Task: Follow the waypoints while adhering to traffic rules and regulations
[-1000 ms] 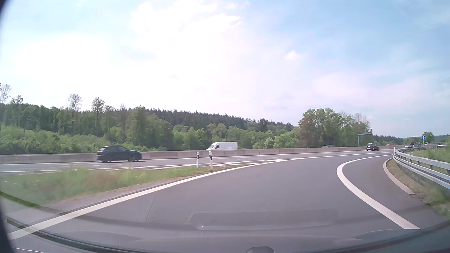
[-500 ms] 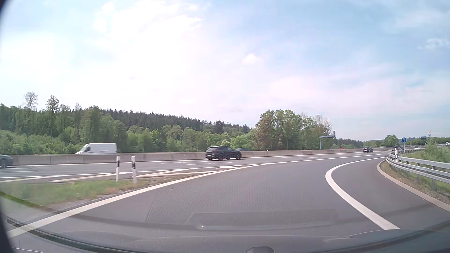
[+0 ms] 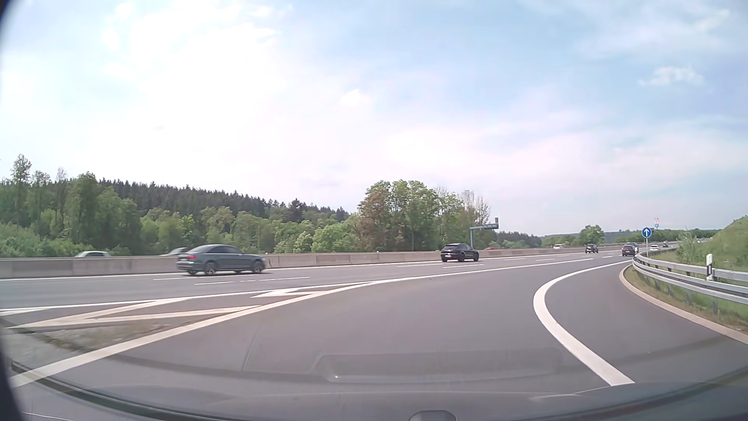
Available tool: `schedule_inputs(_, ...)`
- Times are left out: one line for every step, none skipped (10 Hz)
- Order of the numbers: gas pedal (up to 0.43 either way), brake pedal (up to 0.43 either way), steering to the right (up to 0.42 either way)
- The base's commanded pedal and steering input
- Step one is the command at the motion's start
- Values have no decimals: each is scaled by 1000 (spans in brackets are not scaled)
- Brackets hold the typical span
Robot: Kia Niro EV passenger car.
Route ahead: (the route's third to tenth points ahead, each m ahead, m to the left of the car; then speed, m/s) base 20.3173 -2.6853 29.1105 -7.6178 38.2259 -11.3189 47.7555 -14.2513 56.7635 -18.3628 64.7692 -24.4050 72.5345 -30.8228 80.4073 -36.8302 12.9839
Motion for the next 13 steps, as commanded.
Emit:
schedule_inputs(370, 0, 108)
schedule_inputs(378, 0, 104)
schedule_inputs(390, 0, 102)
schedule_inputs(421, 0, 103)
schedule_inputs(421, 0, 106)
schedule_inputs(421, 0, 109)
schedule_inputs(421, 0, 109)
schedule_inputs(421, 0, 109)
schedule_inputs(421, 0, 108)
schedule_inputs(421, 0, 106)
schedule_inputs(421, 0, 103)
schedule_inputs(441, 0, 100)
schedule_inputs(441, 0, 98)
